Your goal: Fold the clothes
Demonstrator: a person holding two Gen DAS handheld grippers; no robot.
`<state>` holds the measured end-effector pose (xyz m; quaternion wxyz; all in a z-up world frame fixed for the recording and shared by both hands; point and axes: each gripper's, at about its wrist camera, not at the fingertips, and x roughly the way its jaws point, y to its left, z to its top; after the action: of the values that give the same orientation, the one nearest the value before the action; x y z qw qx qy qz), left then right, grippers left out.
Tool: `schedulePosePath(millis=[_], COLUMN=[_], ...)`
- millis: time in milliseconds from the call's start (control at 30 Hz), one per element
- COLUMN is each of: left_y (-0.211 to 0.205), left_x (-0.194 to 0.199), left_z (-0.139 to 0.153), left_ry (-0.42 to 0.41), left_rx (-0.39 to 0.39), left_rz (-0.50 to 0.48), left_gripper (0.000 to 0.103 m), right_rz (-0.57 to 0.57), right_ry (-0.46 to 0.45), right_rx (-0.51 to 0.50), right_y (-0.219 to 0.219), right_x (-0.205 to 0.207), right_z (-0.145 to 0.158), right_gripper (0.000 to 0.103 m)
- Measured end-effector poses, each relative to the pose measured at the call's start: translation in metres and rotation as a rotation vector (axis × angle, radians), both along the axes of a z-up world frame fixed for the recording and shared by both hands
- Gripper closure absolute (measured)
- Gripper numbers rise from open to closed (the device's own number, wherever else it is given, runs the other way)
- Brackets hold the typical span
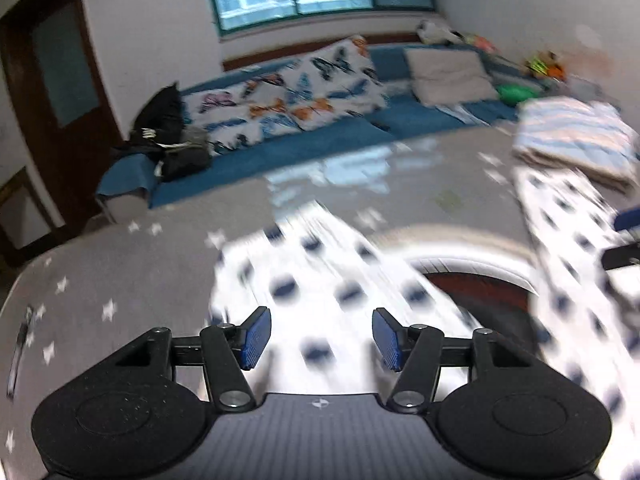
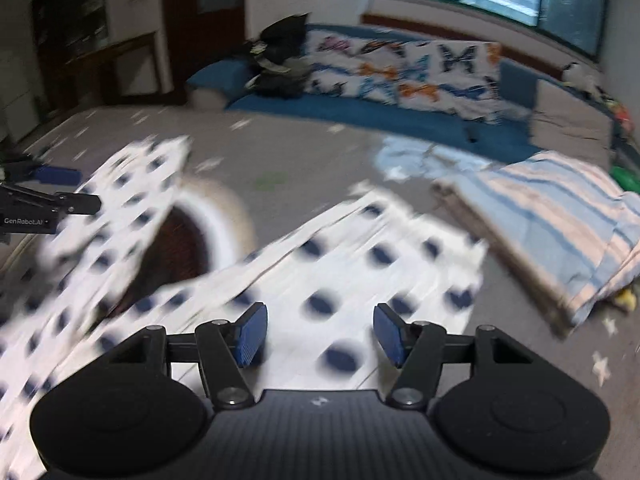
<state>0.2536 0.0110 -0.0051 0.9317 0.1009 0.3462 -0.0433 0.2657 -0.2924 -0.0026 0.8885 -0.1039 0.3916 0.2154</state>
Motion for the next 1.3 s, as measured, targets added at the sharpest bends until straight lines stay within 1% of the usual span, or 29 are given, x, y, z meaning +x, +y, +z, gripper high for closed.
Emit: schedulePosePath(millis=[67, 167, 300, 433, 467, 567, 633, 767, 833, 933, 1033, 1133, 1200, 1300], left_y=[-0.001, -0.005, -0.005, 0.004, 0.007, 0.019, 0.025, 0.019, 0.012, -0.001, -0.009, -0.007, -0.001, 0.006], left_x=[-0.025, -0.060, -0.091, -0.107, -0.111, -0.118, -0.125, -0.154, -0.171, -0.189, -0.204, -0.211, -0.216, -0.221], left_z=[-0.004, -0.012, -0.020, -0.024, -0.025, -0.023, -0.017, -0.001, 0.003, 0.001, -0.007, -0.016, -0.018, -0.018], left_ry=[0.035, 0.061, 0.034, -0.011, -0.022, -0.023, -0.019, -0.031, -0.041, -0.034, -0.026, -0.002, -0.012, -0.017], left_rx=[-0.010, 0.011, 0.062, 0.116, 0.129, 0.127, 0.100, 0.036, 0.016, 0.008, 0.035, 0.042, 0.044, 0.048], left_rz=[-0.033, -0.065, -0.056, -0.029, -0.021, 0.016, 0.028, -0.008, -0.048, -0.110, -0.142, -0.136, -0.126, -0.105], left_gripper=[0.044, 0.044, 0.044, 0.043, 0.043, 0.043, 0.044, 0.044, 0.043, 0.043, 0.043, 0.043, 0.042, 0.042], right_rz=[0.044, 0.090, 0.090, 0.039, 0.027, -0.028, -0.048, 0.027, 0.071, 0.139, 0.195, 0.226, 0.229, 0.209], right_ry=[0.013, 0.022, -0.005, 0.004, 0.005, 0.005, 0.003, -0.018, -0.019, -0.003, 0.009, 0.010, 0.014, 0.002], right_rx=[-0.028, -0.047, -0.054, -0.037, -0.034, -0.034, -0.036, -0.004, 0.017, 0.046, 0.035, 0.002, -0.031, -0.027], right_y=[0.010, 0.021, 0.026, 0.014, 0.009, -0.009, -0.014, -0.008, -0.001, 0.012, 0.022, 0.027, 0.022, 0.011], right_x=[-0.022, -0.048, -0.074, -0.086, -0.088, -0.096, -0.105, -0.138, -0.151, -0.172, -0.193, -0.211, -0.221, -0.231], right_z=[-0.004, -0.007, -0.007, -0.007, -0.007, -0.006, -0.001, 0.015, 0.021, 0.024, 0.019, 0.010, 0.001, 0.003], right_gripper=[0.043, 0.042, 0.042, 0.042, 0.039, 0.038, 0.039, 0.039, 0.039, 0.039, 0.039, 0.040, 0.040, 0.040])
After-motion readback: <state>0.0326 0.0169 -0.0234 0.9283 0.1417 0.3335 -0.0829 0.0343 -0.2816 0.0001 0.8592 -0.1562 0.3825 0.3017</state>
